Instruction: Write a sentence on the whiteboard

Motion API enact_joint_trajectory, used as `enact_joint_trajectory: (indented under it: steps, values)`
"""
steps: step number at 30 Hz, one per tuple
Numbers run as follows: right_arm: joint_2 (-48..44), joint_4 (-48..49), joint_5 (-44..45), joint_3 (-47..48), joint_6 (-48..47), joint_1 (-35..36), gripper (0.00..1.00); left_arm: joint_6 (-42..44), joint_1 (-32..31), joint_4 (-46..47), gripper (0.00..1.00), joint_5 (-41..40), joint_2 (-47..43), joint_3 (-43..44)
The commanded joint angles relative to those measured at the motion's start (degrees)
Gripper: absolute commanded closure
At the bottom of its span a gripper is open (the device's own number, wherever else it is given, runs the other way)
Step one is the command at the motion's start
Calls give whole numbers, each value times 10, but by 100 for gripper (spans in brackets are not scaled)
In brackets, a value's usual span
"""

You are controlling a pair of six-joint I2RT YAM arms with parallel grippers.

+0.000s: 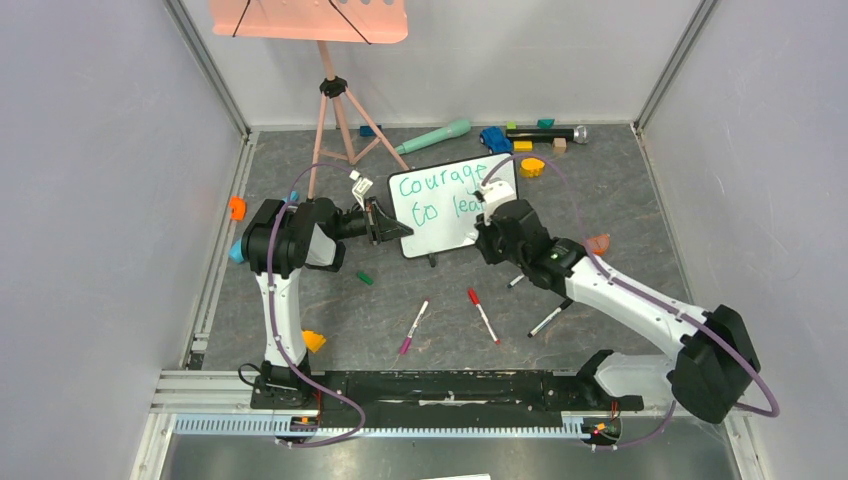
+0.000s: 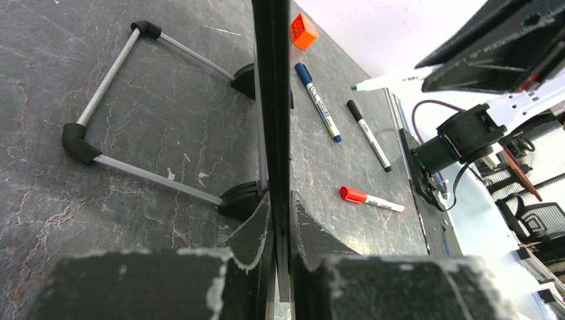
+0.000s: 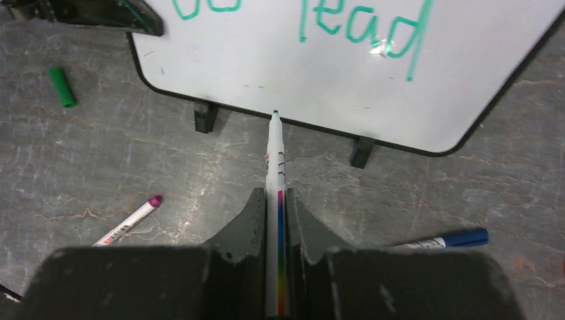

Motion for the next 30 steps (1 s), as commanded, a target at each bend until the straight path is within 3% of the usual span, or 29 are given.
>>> enact_joint_trajectory:
  steps: [1,30]
  values:
    - [28,22,52,40,-3,38,100,48,-5,40,98,8,-8,1]
    - [122,59,62,97,-35,85,100,58,-6,40,96,10,-6,-5]
